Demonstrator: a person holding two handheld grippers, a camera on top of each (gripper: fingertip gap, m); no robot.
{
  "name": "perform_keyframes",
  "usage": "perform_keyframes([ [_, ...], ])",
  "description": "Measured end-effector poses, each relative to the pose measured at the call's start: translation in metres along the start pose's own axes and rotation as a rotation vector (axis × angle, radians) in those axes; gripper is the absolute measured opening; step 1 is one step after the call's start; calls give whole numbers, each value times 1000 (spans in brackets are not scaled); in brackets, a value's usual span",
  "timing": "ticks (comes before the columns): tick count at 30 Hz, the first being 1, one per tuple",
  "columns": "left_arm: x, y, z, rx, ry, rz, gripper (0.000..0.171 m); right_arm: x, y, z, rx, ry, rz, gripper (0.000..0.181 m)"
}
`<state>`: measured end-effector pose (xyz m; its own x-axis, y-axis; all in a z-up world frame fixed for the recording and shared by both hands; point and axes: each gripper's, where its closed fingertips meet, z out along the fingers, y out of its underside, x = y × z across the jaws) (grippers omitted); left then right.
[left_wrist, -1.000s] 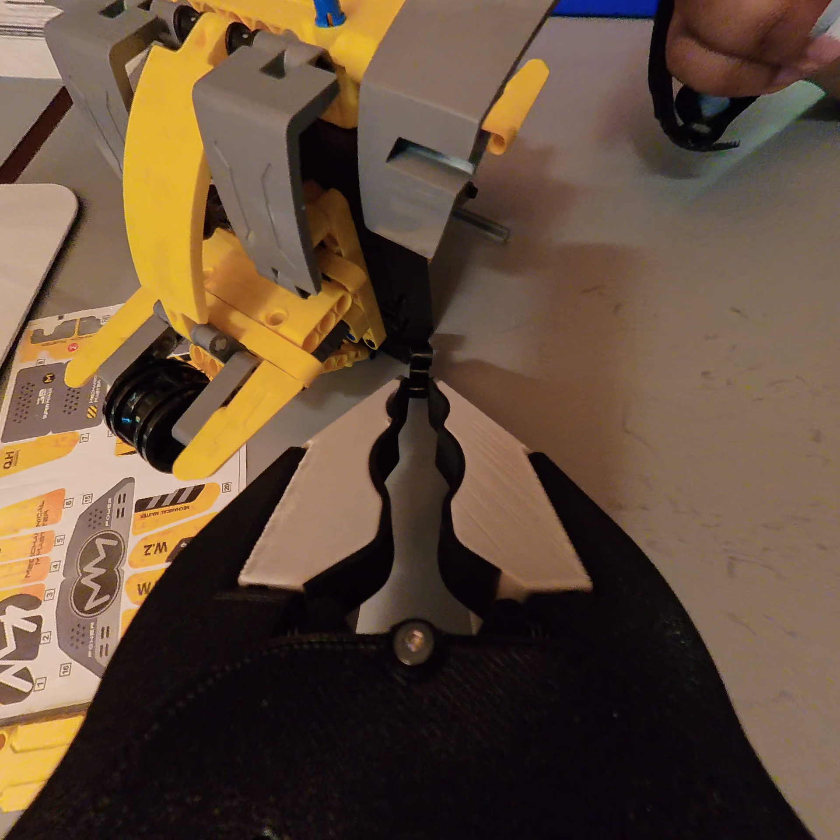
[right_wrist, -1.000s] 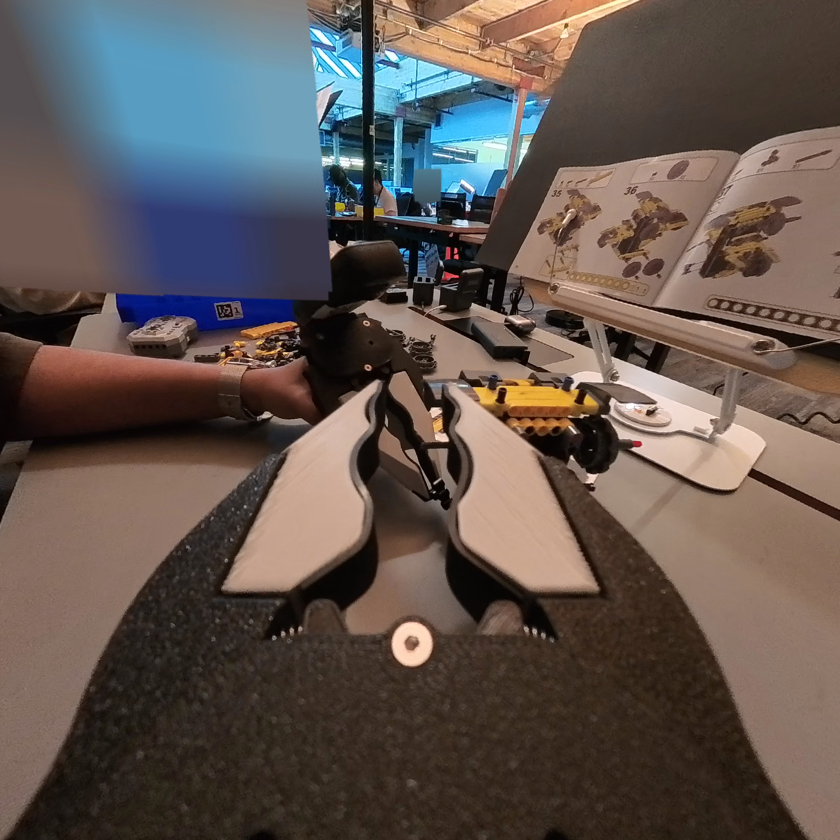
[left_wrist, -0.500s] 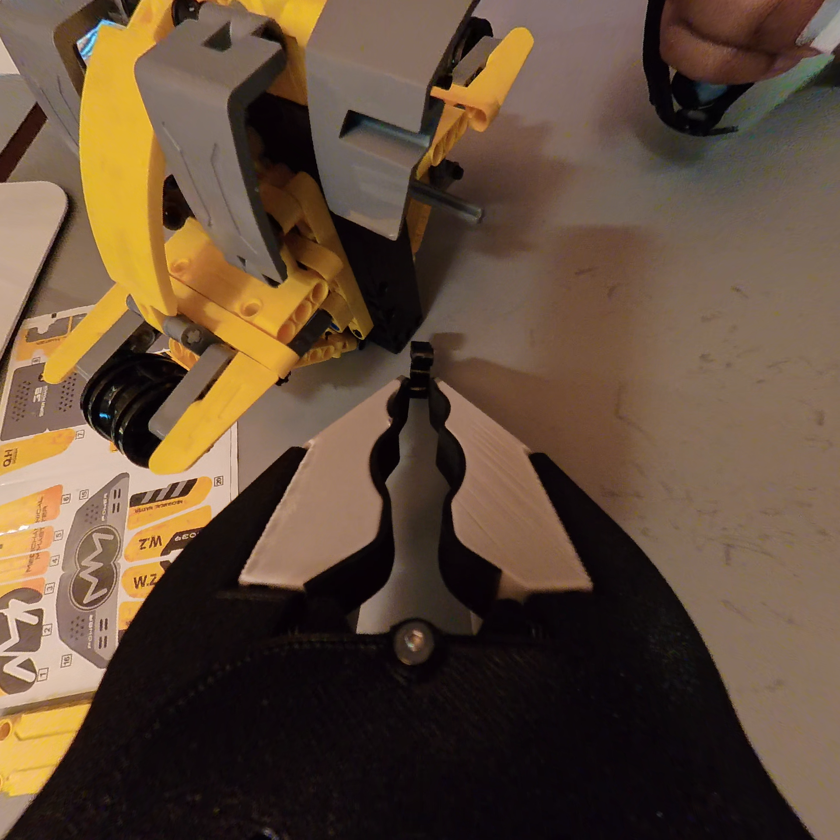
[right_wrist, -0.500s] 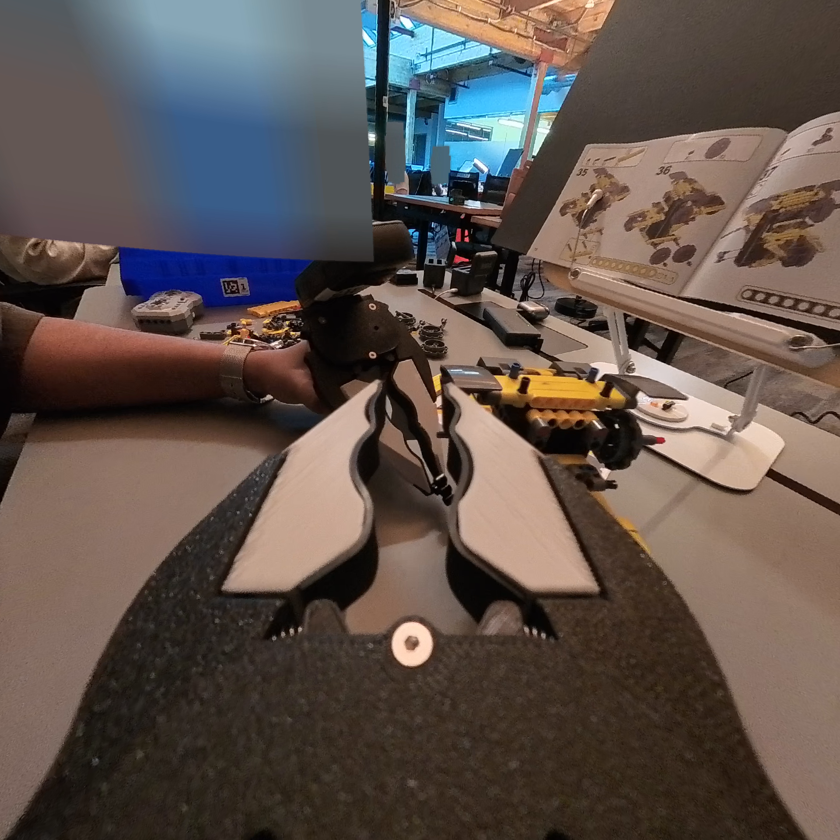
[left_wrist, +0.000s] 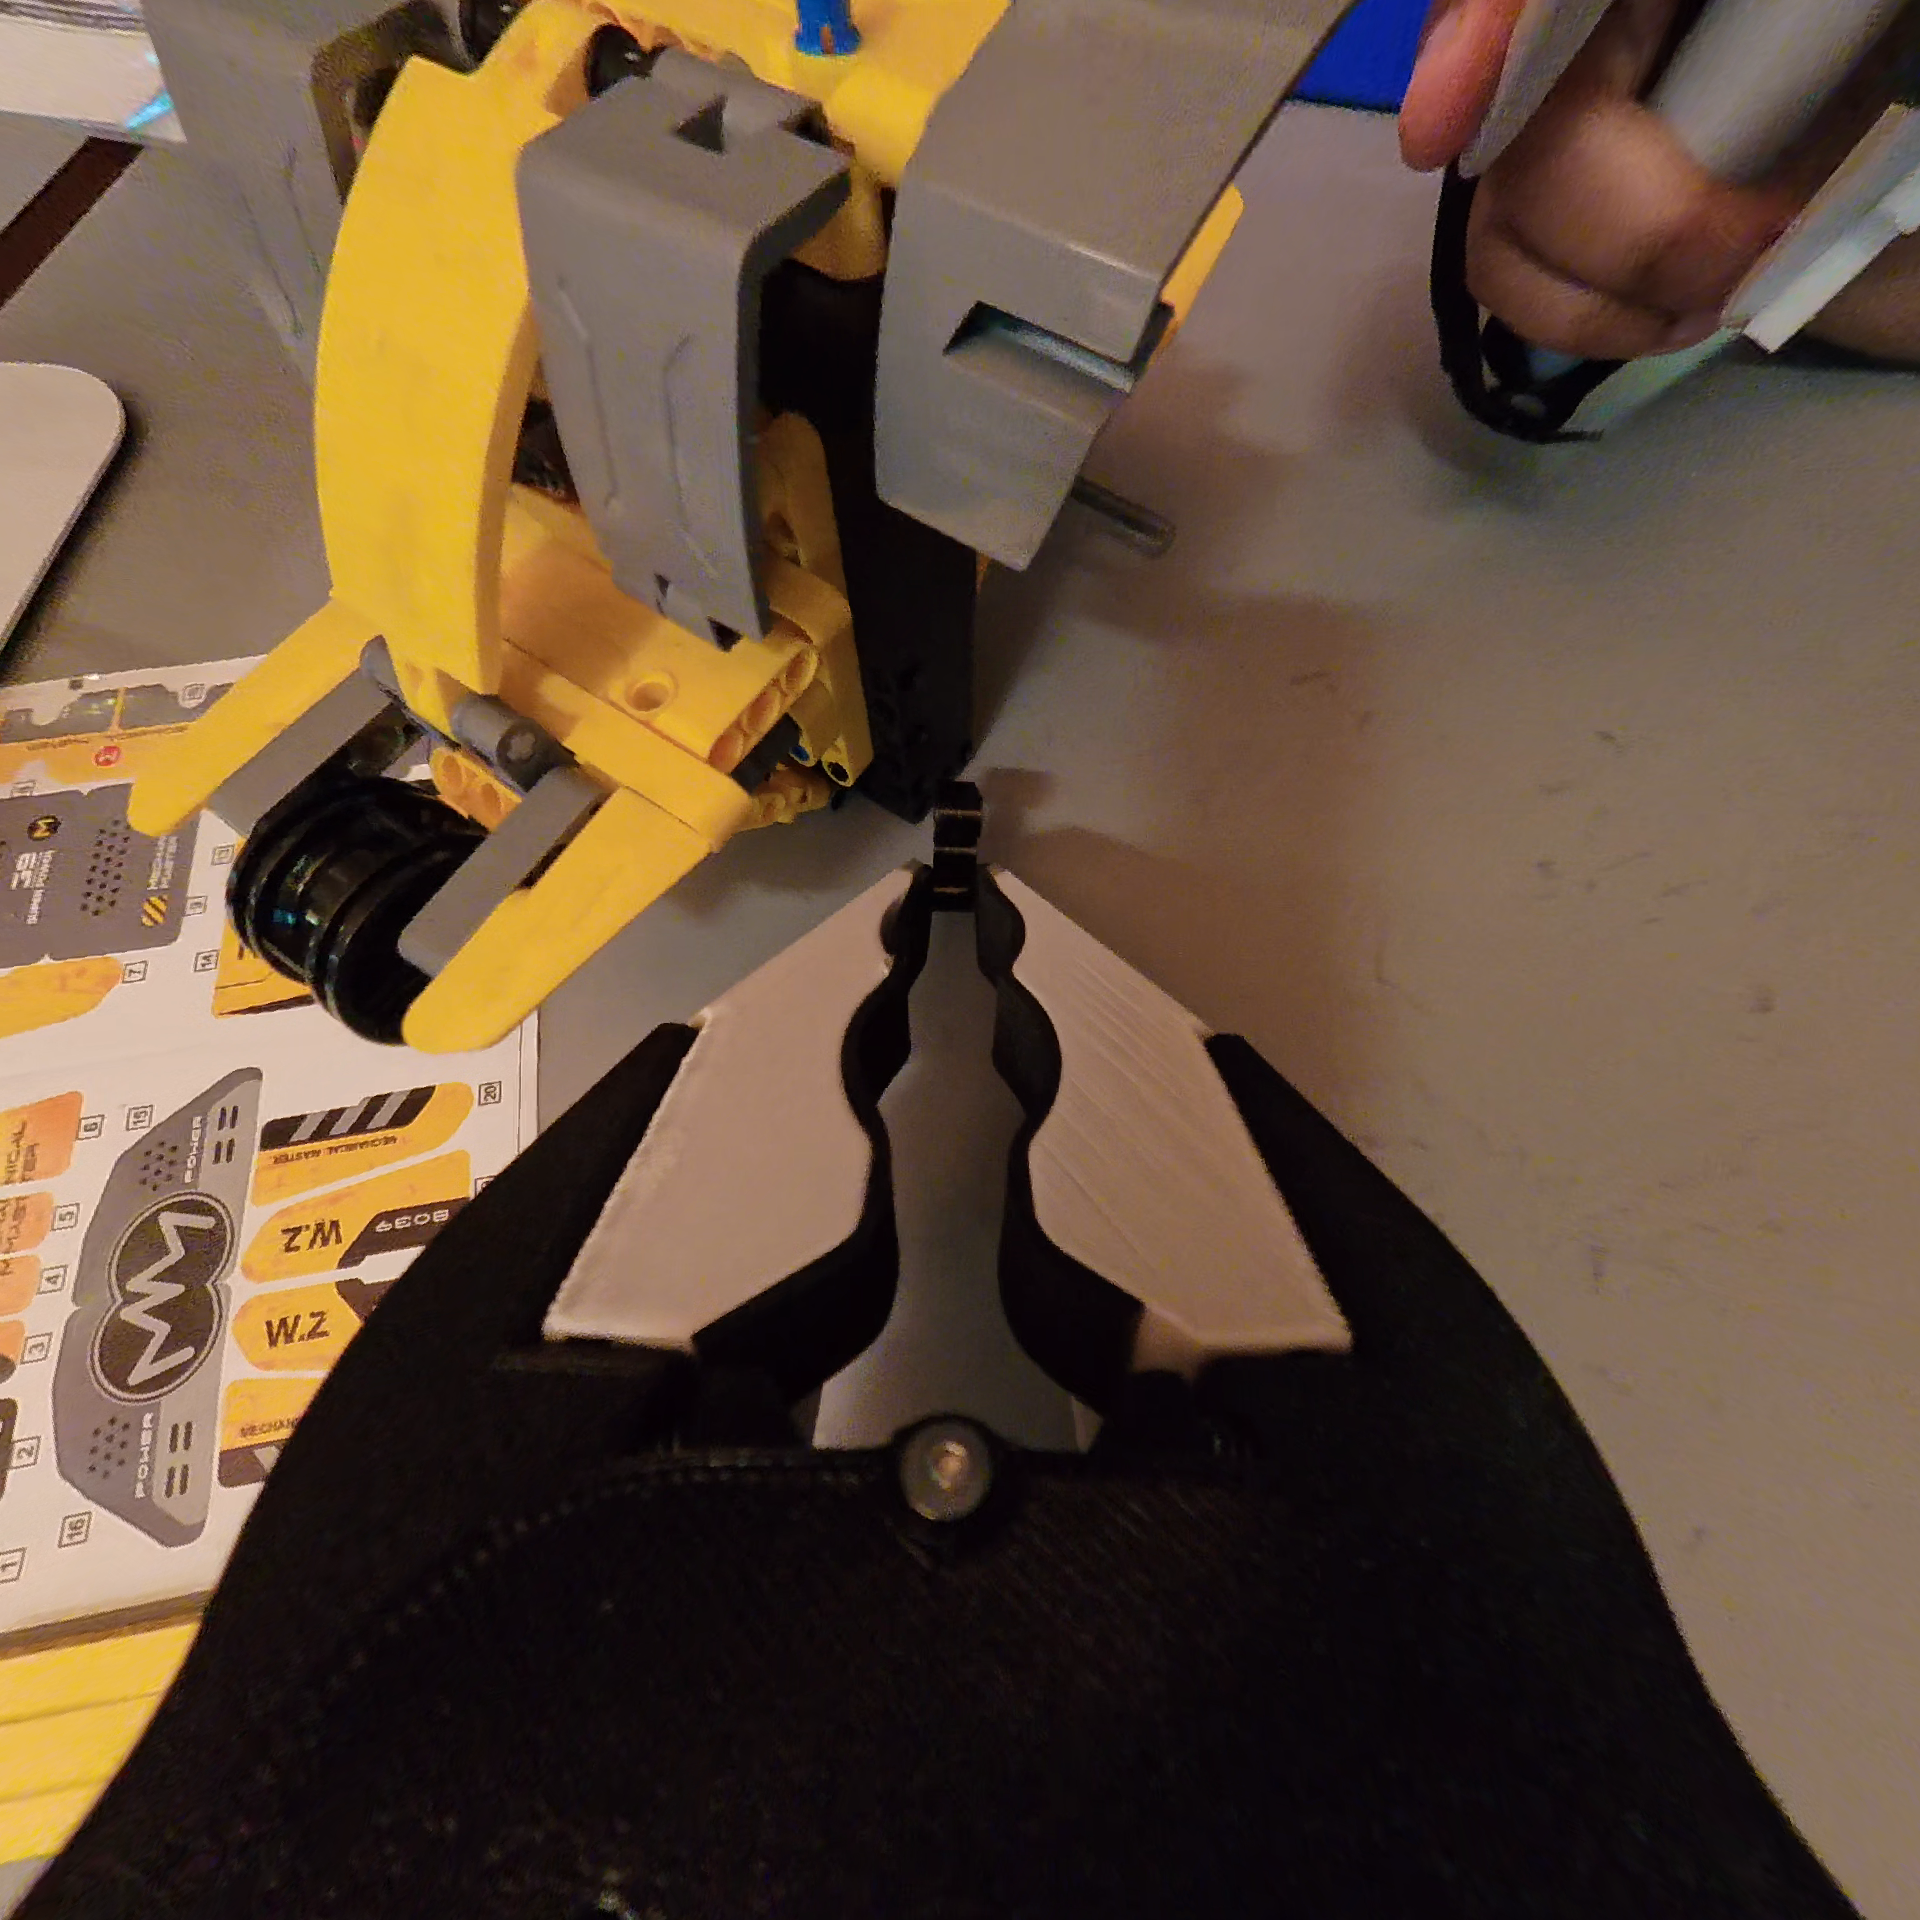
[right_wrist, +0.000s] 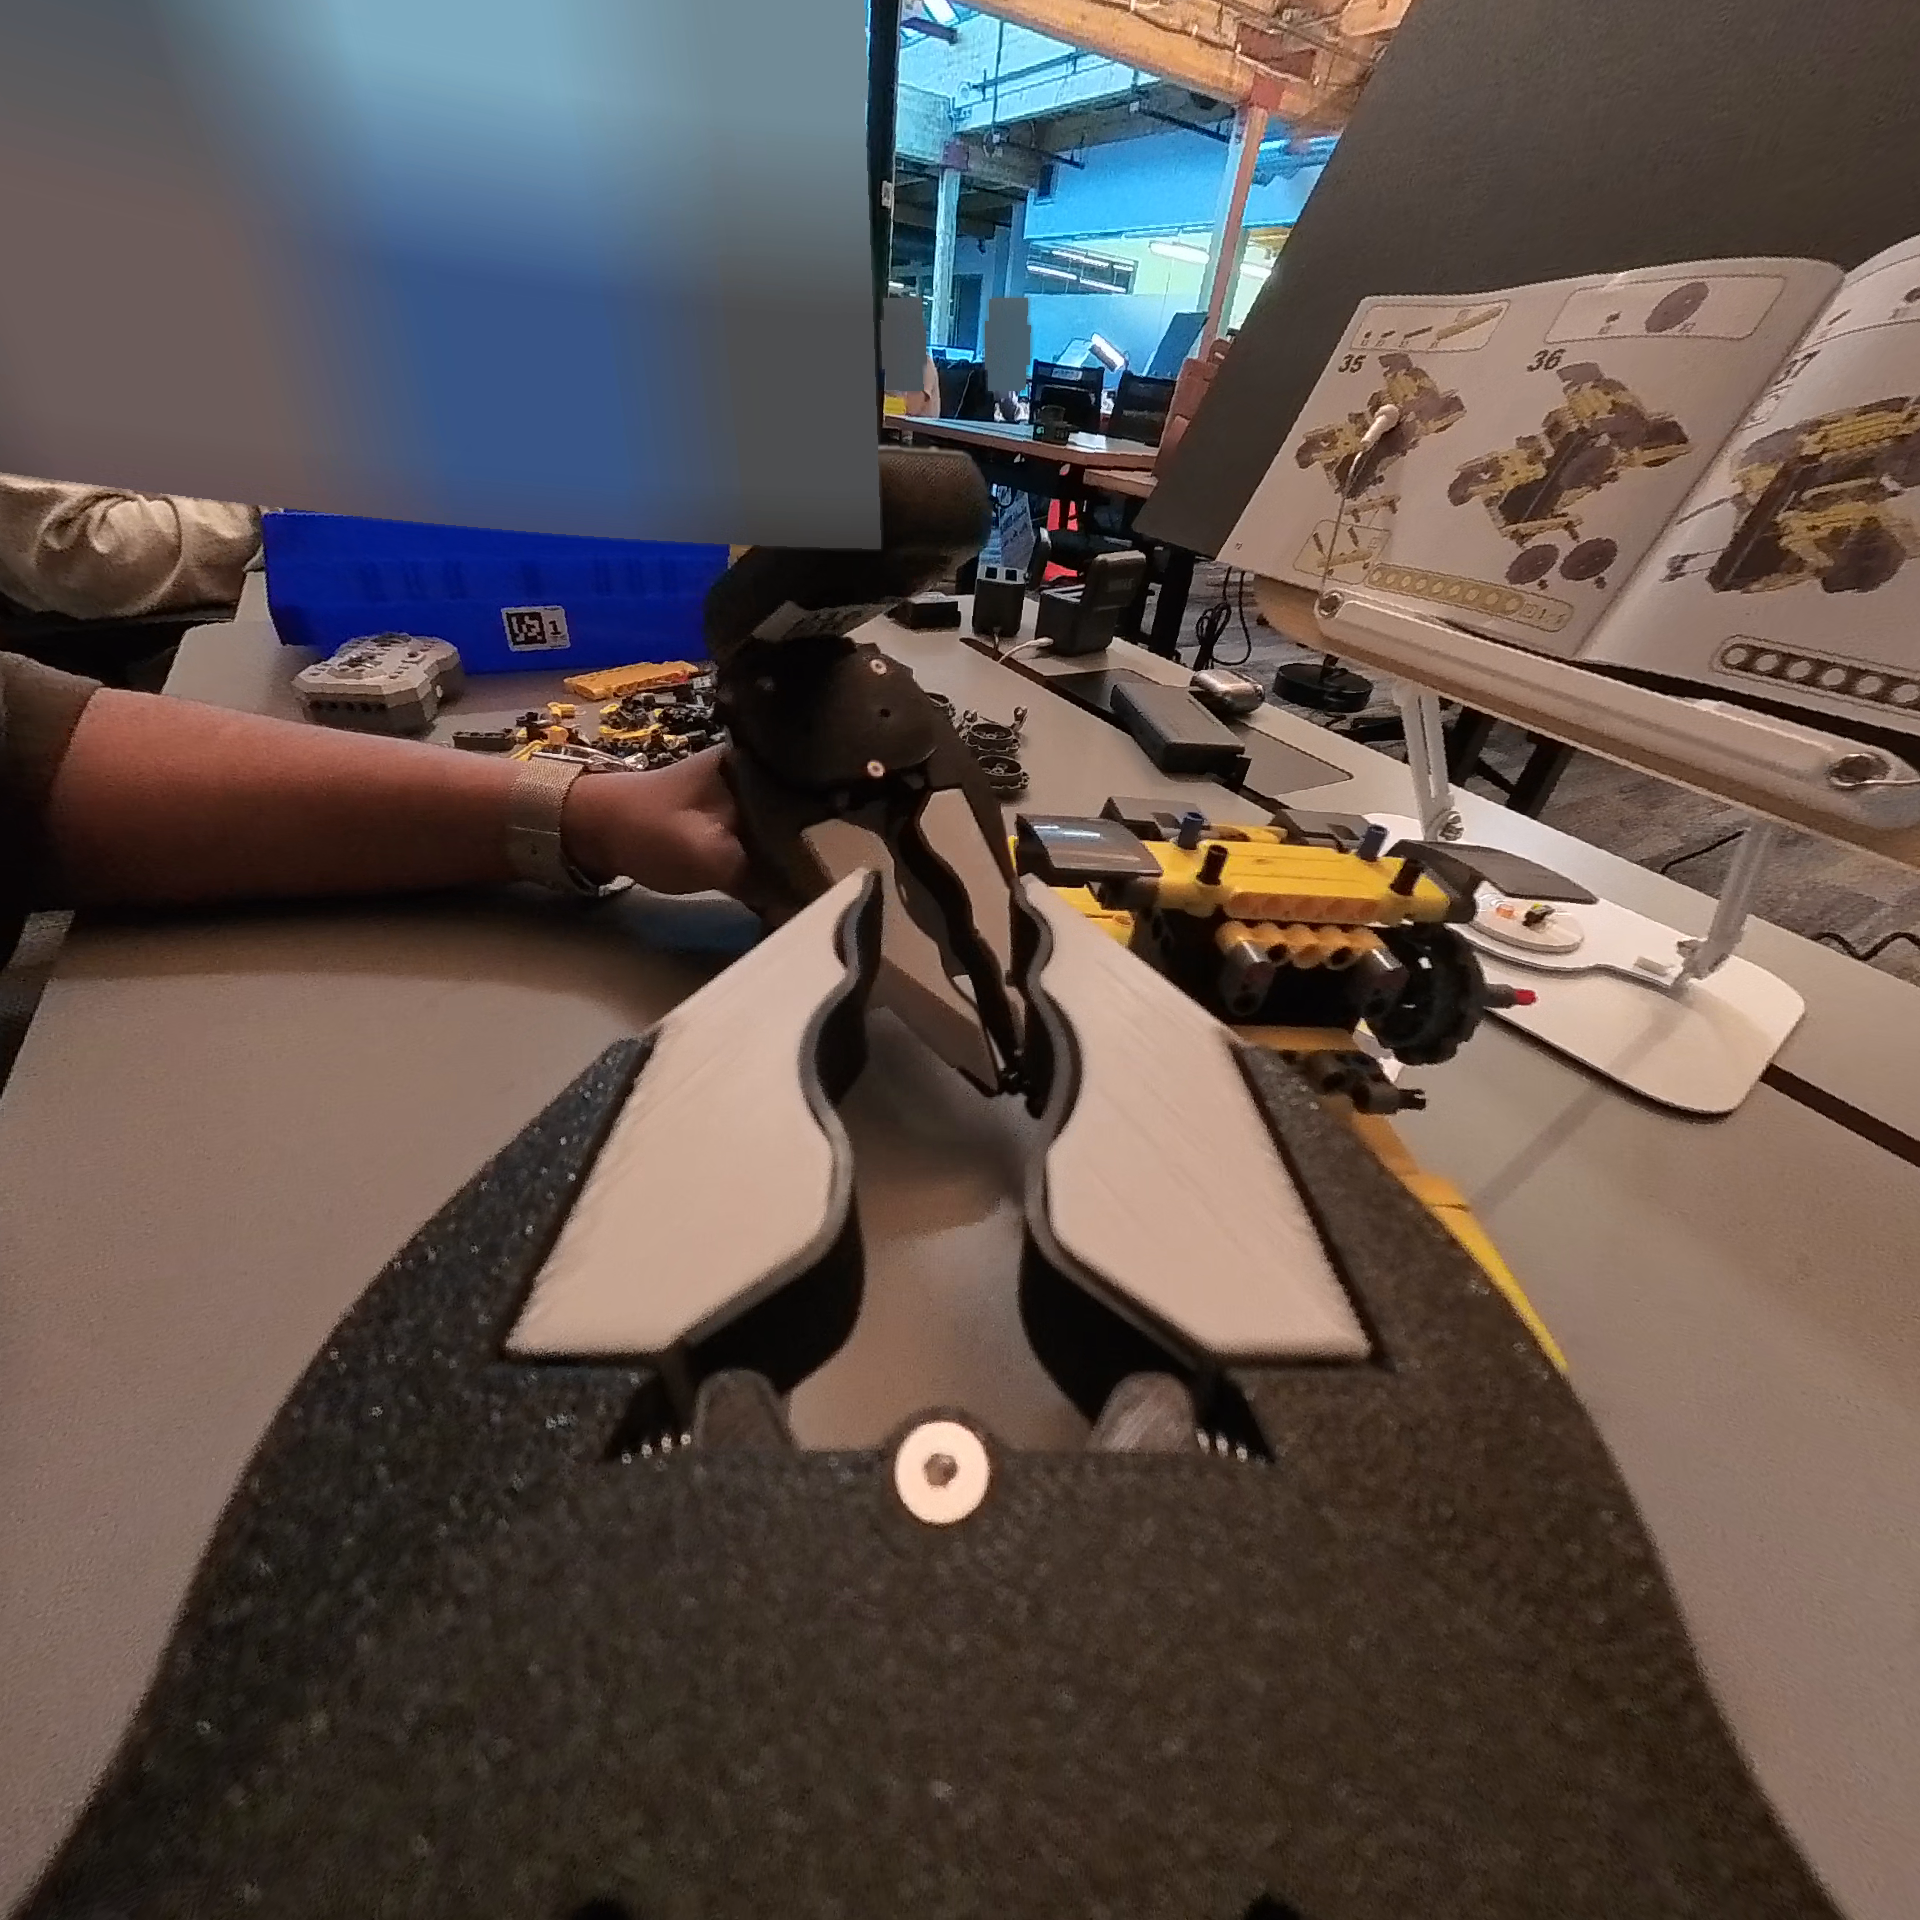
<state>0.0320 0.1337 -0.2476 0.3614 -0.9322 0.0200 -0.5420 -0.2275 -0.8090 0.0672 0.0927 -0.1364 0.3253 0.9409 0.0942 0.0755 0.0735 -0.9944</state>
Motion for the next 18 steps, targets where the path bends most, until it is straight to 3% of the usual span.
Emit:
perform_keyframes([
  [18,2,6,5,-43,-48,71,7,2,1,0,-3,4,4,24],
])
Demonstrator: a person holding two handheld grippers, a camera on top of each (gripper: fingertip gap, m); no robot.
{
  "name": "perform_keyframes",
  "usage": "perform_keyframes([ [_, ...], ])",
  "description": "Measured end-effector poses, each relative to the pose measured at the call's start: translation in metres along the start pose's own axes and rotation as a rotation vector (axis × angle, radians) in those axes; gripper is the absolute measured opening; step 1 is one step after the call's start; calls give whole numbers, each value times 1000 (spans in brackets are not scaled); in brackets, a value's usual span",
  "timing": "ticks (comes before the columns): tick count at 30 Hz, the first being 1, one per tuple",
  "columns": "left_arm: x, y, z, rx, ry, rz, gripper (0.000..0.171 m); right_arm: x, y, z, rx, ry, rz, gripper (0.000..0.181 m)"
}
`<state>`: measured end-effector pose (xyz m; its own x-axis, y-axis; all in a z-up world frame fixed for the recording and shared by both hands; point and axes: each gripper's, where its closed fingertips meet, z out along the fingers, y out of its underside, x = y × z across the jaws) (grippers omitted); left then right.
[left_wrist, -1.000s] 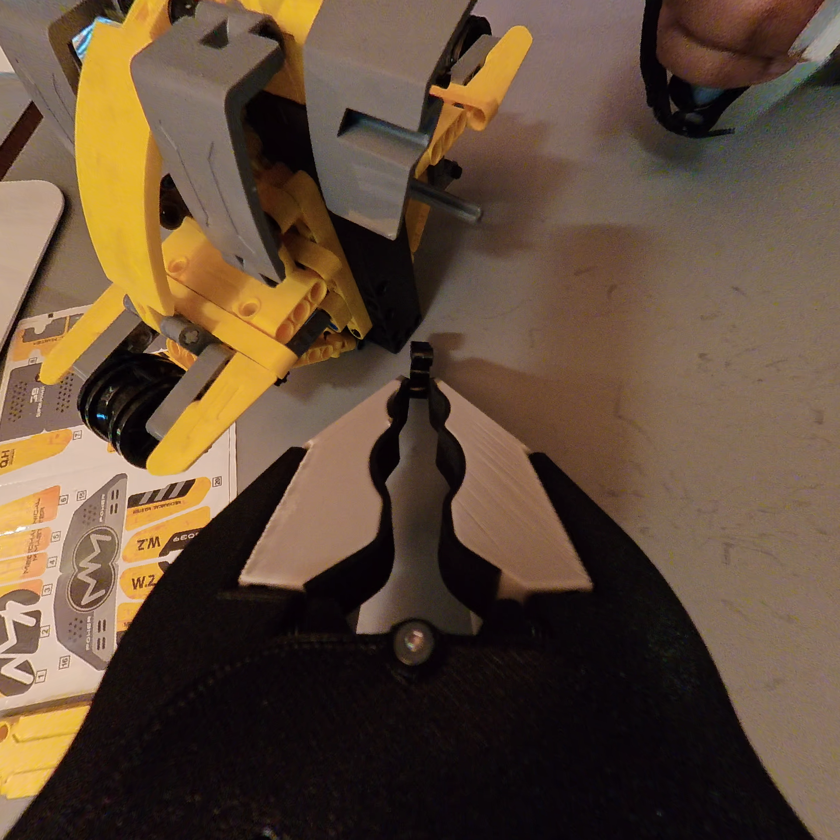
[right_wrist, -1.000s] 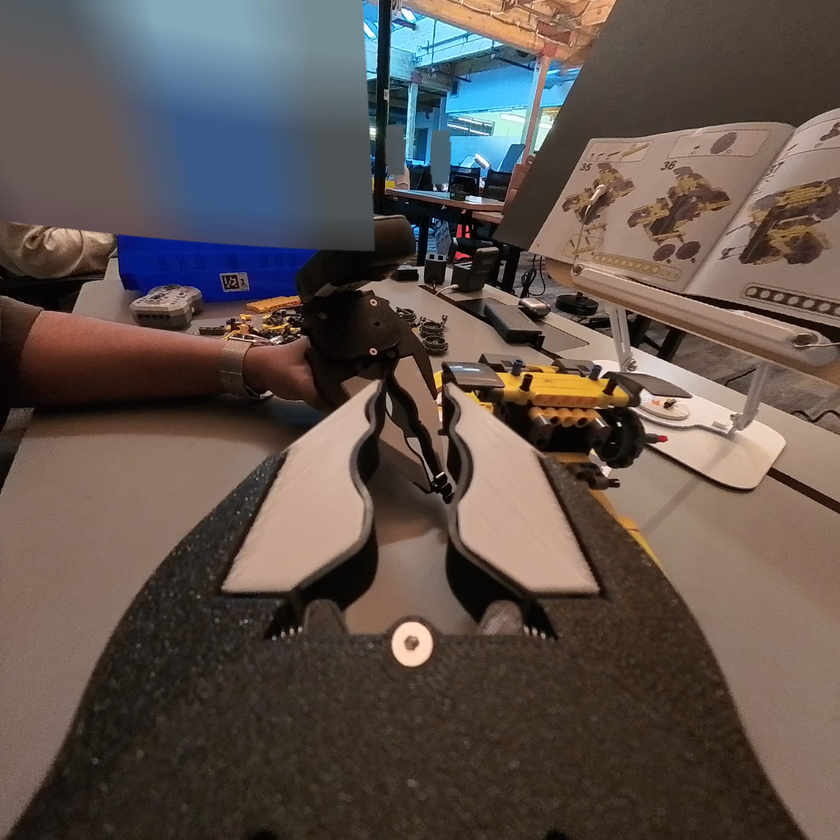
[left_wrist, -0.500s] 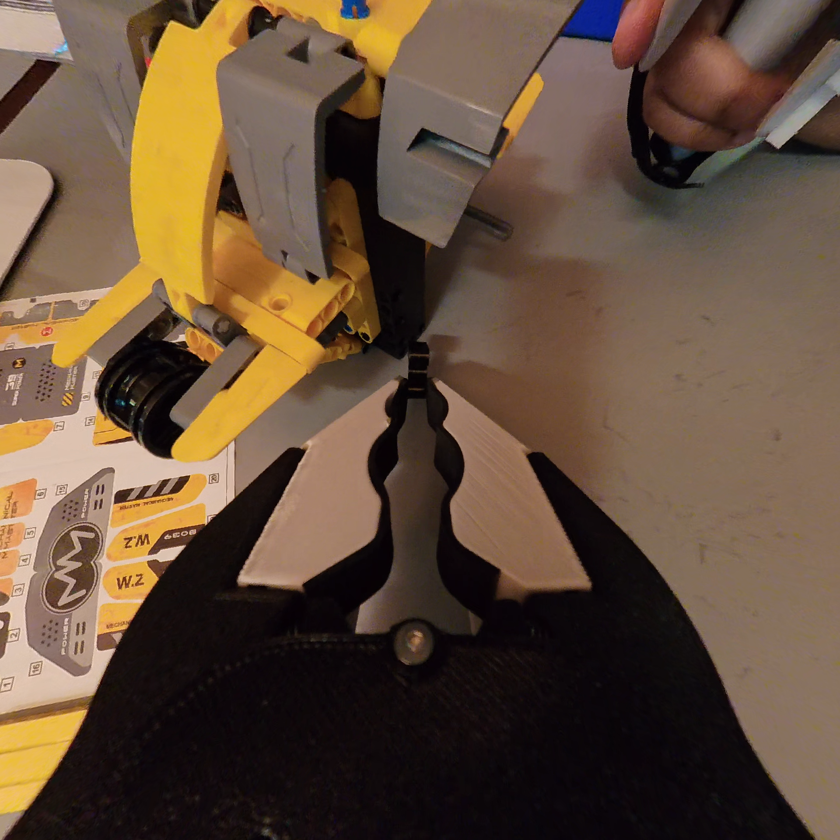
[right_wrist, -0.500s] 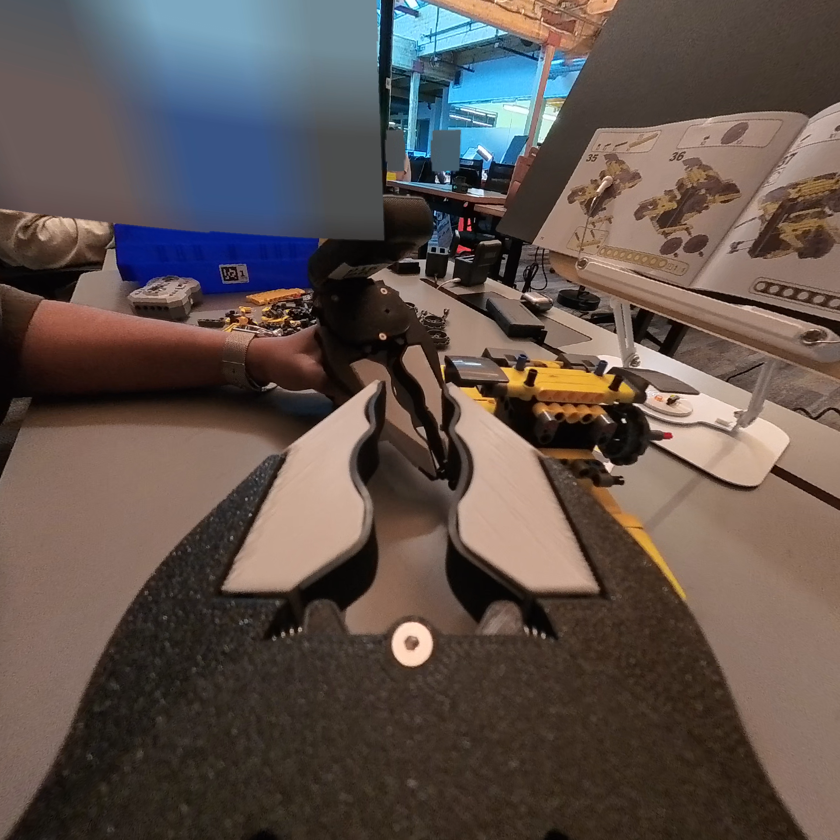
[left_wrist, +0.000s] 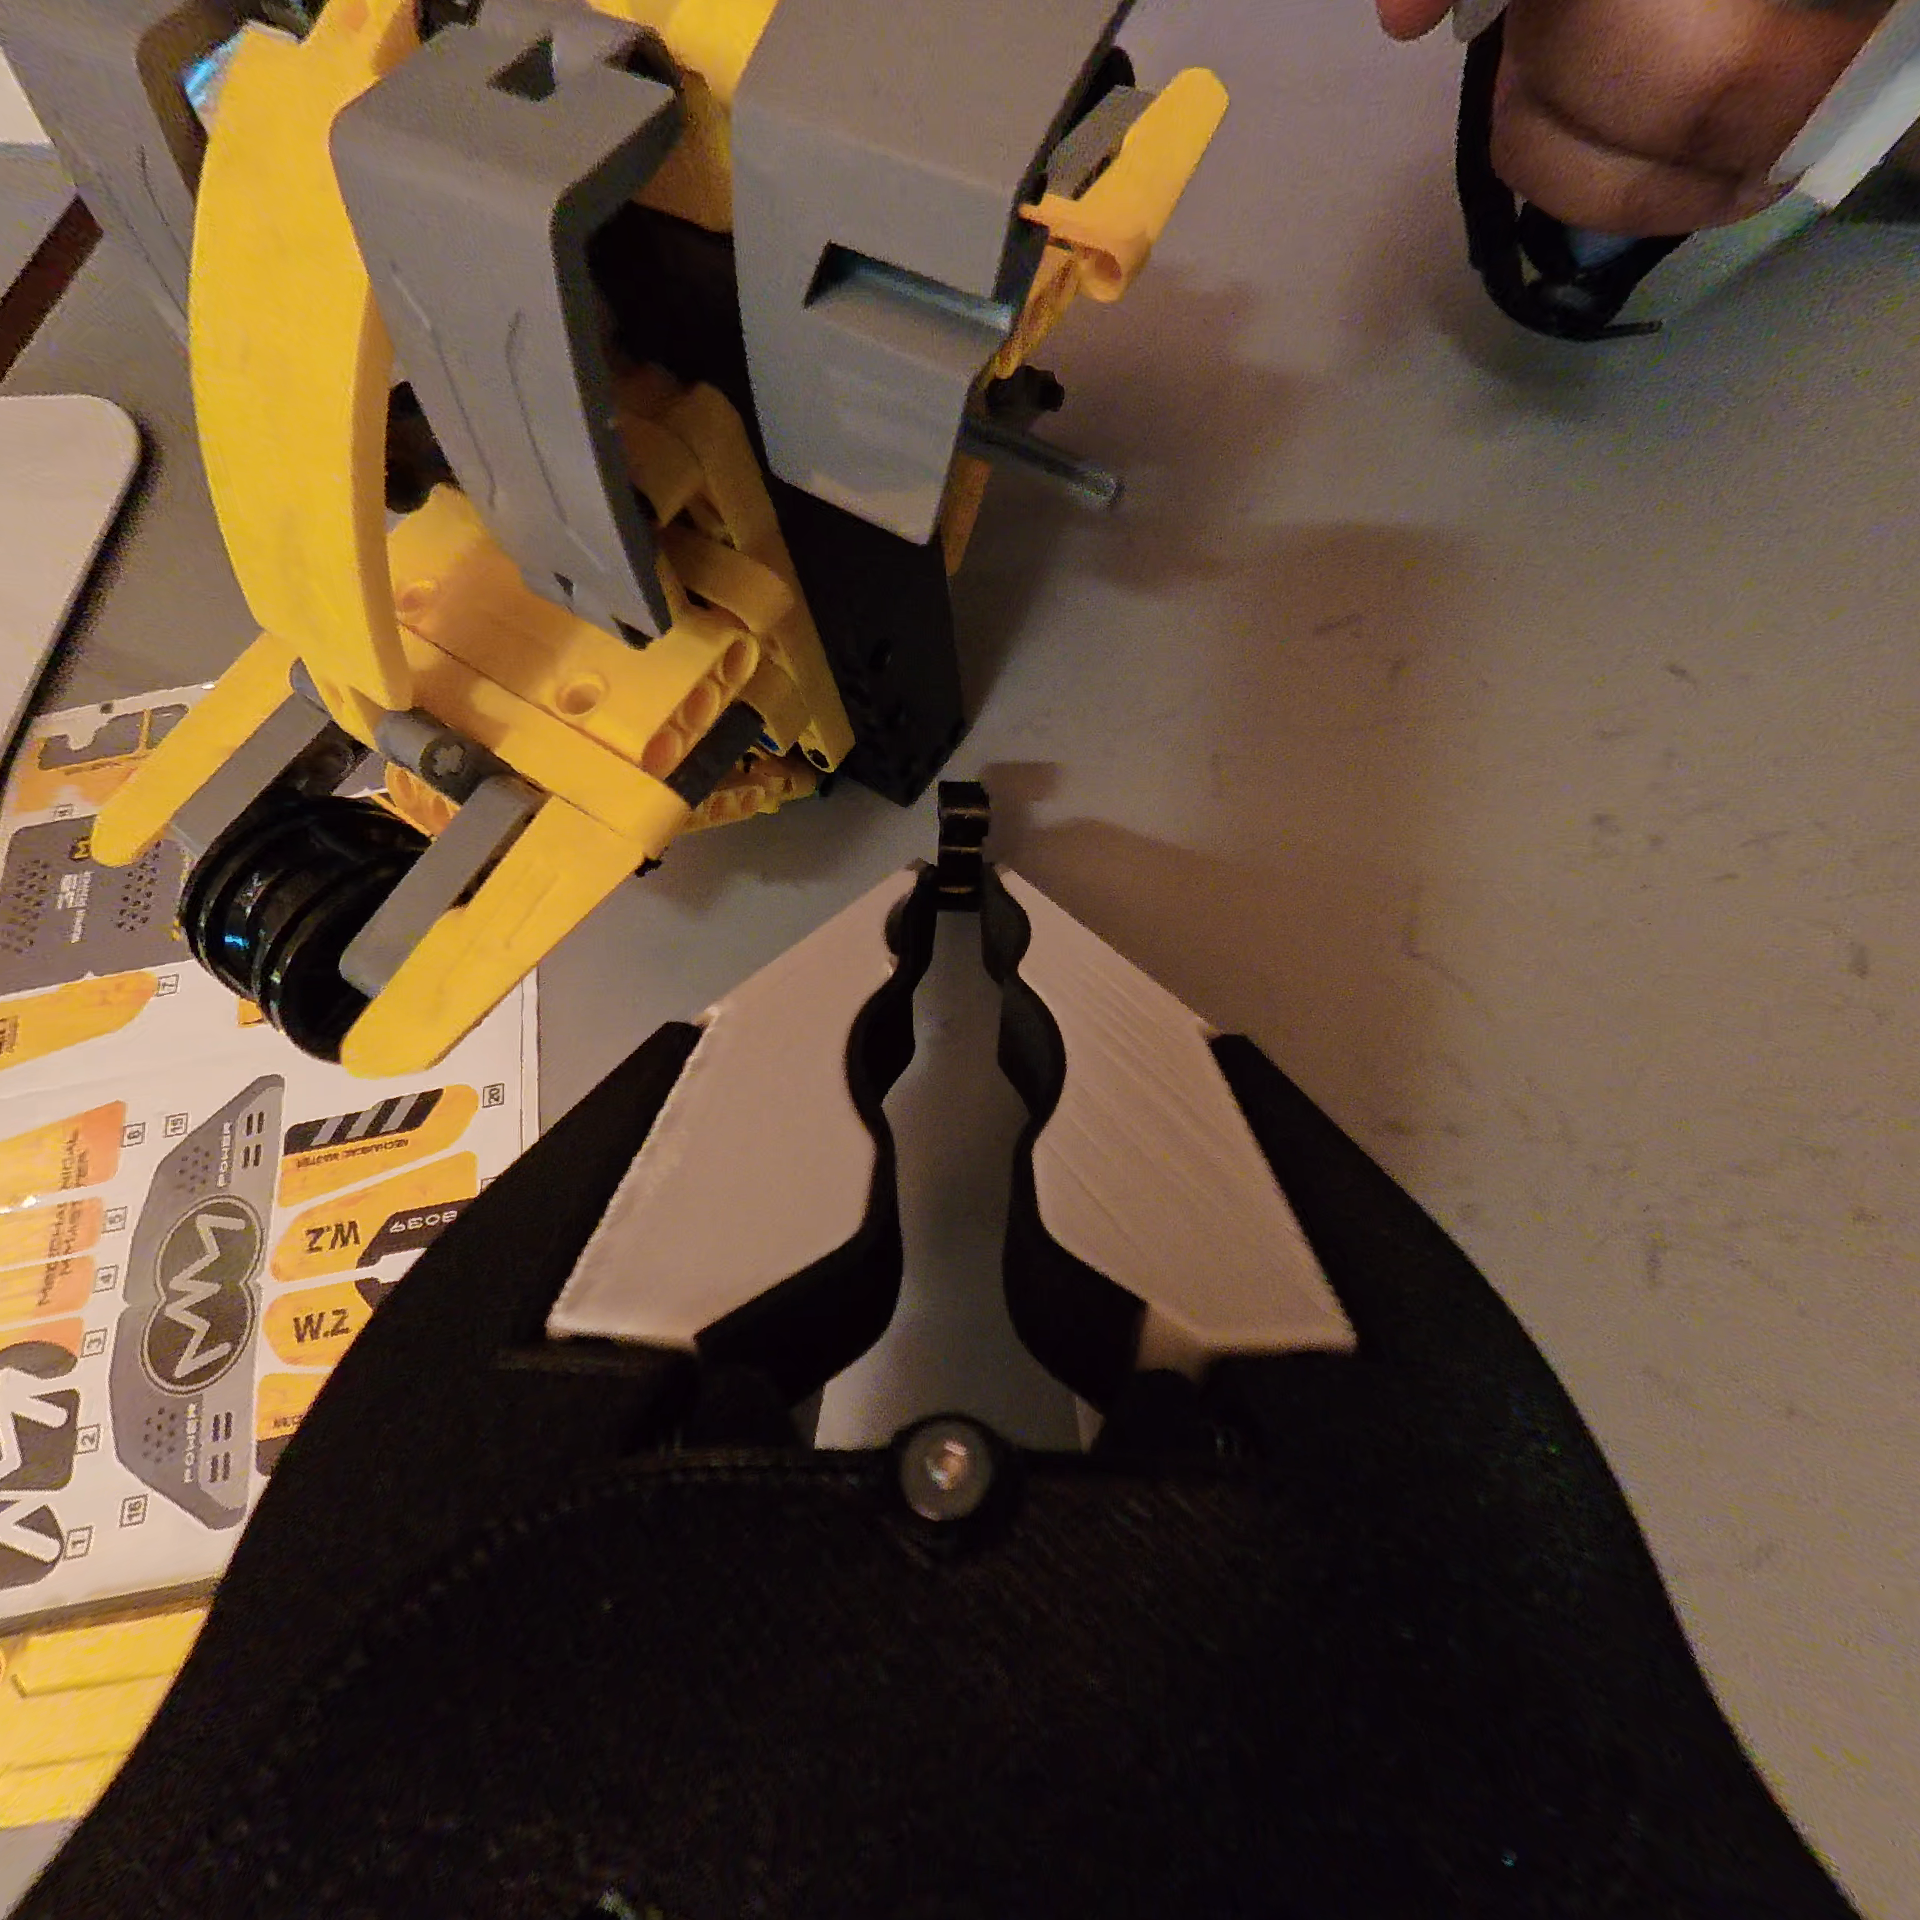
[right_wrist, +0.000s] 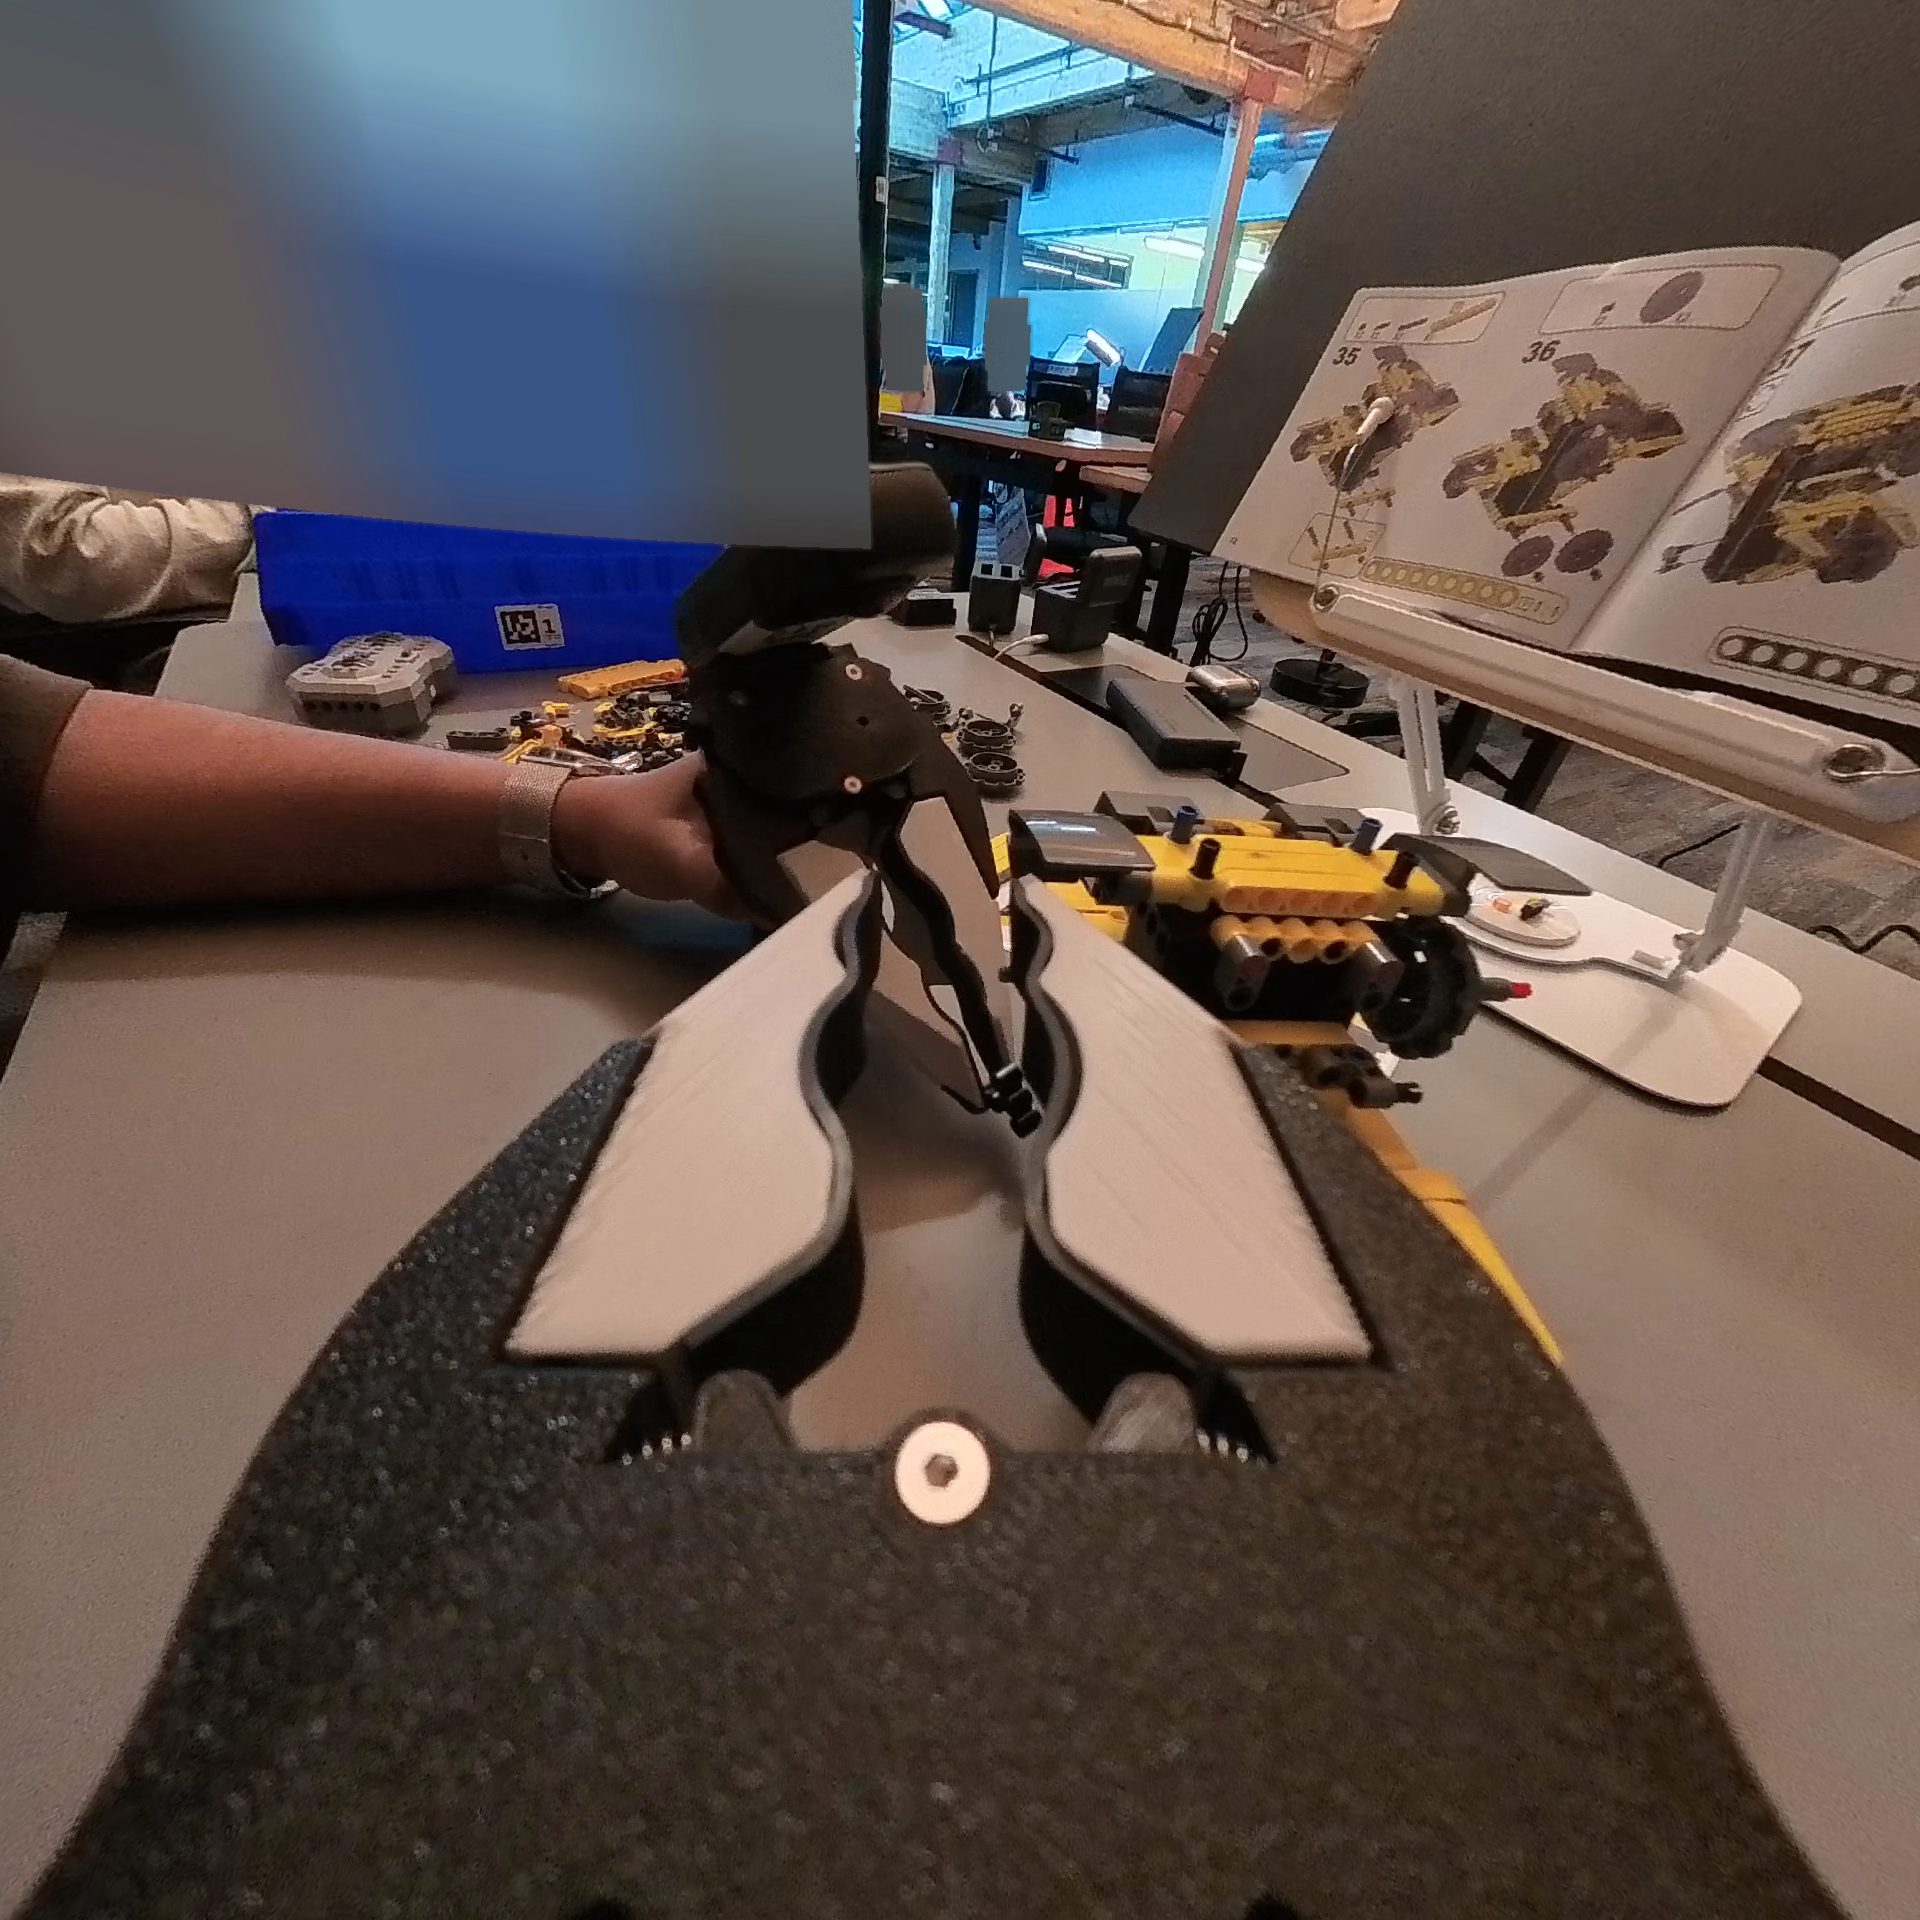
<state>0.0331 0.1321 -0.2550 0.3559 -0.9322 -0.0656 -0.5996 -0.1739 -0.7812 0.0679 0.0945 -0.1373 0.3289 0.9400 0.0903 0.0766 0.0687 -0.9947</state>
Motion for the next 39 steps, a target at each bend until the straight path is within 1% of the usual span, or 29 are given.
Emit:
perform_keyframes([
  [8,3,1,1,-7,-2,28,7,3,-6,-3,15,20,-18,24],
  [11,4,1,1,-8,-22,50,7,8,-10,-7,31,37,-19,24],
  [14,17,3,-1,-34,-15,46,7,12,-13,-10,46,52,-13,24],
  [16,28,0,-6,-63,-29,73,8,14,-14,-11,51,57,-8,24],
  [20,37,11,-18,-217,-187,189,8,14,-12,-9,44,52,0,24],
  [23,51,26,-23,-297,-270,243,8,12,-9,-8,28,52,-20,24],
  [26,61,31,-27,-309,-376,317,9,17,-13,-11,30,90,-69,23],
  [28,67,31,-28,-312,-409,343,9,20,-18,-14,50,106,-69,23],
  [30,74,30,-28,-297,-397,331,9,24,-20,-17,62,115,-56,23],
  [32,77,28,-28,-264,-363,286,16,26,-21,-18,70,117,-39,23],
  [36,92,24,-26,-192,-195,149,34,26,-19,-17,64,109,-26,24],
  [39,92,20,-29,-150,-164,98,36,25,-17,-16,53,115,-44,24],
])
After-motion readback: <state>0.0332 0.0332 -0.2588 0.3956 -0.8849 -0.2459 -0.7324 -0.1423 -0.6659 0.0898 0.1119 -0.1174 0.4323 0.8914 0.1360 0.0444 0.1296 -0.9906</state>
